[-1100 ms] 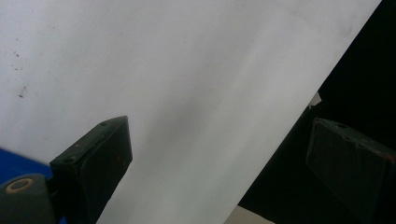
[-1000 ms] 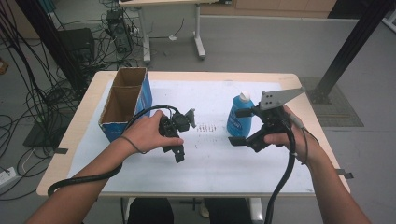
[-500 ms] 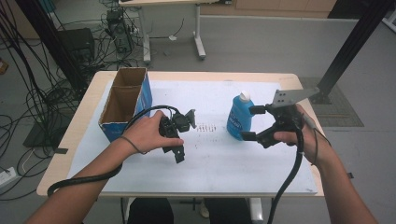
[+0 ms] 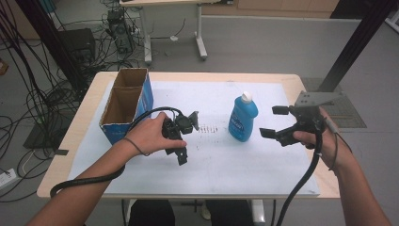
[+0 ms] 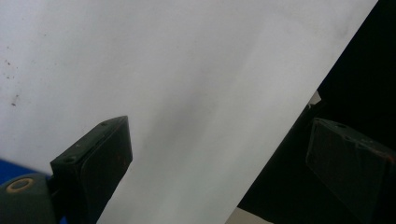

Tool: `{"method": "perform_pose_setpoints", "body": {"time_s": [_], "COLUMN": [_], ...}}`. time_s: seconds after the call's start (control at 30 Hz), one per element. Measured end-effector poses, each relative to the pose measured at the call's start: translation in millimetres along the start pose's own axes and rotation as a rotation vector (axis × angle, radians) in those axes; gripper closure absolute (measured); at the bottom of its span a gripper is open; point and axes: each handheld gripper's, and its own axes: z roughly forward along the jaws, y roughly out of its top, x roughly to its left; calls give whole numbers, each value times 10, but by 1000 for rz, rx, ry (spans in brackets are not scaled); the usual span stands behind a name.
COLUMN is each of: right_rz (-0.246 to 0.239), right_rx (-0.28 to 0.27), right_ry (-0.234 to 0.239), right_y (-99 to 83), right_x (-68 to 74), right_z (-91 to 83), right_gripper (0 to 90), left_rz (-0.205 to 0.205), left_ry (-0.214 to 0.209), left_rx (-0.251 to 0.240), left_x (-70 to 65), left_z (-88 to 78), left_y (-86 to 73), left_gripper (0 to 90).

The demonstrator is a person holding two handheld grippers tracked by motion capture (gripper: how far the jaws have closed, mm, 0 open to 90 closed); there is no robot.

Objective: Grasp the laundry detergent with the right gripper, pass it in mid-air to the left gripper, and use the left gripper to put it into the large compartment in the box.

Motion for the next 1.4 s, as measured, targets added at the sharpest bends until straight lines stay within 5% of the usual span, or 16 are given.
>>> {"method": "perform_pose_setpoints", "body": {"time_s": [0.63,1.07,1.4], "right_rz": [62,63,75], "right_rx": [-9,2,24], "right_ry": [-118,-158,-239], "right_y": [-291,-380,-466], "right_x": [29,132,291], "right_z": [-395,-290,-143], "right_gripper": [48,40,40], "left_rz": [14,13,3], "left_ry": [5,4,7], "left_rx": [3,3,1], "left_x": [-35,-23,-27], "left_z": [7,18,21], "left_y": [61,39,-3], "left_gripper": [72,74,73]}}
